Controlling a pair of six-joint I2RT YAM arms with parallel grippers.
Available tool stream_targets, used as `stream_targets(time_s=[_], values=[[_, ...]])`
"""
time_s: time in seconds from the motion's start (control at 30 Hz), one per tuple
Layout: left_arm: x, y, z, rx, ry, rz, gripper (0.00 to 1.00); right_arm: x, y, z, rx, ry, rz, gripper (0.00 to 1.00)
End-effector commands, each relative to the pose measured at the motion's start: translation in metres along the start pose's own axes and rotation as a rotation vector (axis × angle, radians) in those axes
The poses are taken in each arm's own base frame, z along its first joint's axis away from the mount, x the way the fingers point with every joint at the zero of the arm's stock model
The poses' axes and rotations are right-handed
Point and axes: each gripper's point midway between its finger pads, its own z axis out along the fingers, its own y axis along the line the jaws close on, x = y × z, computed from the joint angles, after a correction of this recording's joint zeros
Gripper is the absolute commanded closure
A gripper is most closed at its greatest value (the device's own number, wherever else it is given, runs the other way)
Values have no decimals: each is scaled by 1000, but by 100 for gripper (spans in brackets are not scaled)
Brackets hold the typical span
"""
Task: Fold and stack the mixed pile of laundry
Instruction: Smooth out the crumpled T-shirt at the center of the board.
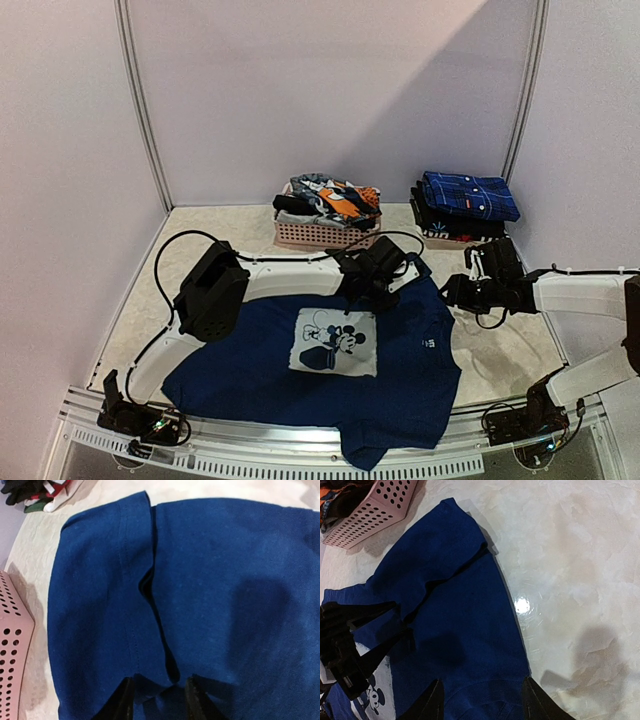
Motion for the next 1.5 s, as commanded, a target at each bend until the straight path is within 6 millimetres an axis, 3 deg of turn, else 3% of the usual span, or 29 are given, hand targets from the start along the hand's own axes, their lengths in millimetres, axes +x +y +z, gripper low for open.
stream_targets(time_s=[0.0, 0.17, 0.33, 0.43, 0.53, 0.67, 0.77, 1.23, 1.47], values=[[2, 10, 6, -26, 4, -22, 69, 2, 1, 2, -7, 9, -12, 47], [3, 13, 5, -38, 7, -45, 86, 3, 4, 0, -26, 8, -12, 48], [3, 15, 5, -46, 6, -66, 98, -3, 27, -13, -154, -38, -31, 49], [0, 17, 2, -48, -2, -83, 100, -5, 43, -21, -240, -58, -50, 55], [-4, 18, -2, -39, -16, -106, 100, 0, 61, -24, -319, -46, -78, 56], [-9, 23, -8, -24, -35, -156, 100, 13, 77, -17, -366, -2, -110, 56], [-13, 31, -12, -16, -49, -207, 100, 25, 77, -4, -360, 39, -117, 56], [-11, 120, -28, 55, -140, -644, 100, 55, 50, 39, -224, 169, -76, 58], [15, 180, -28, -6, -151, -877, 100, 59, 42, 44, -180, 192, -83, 58]])
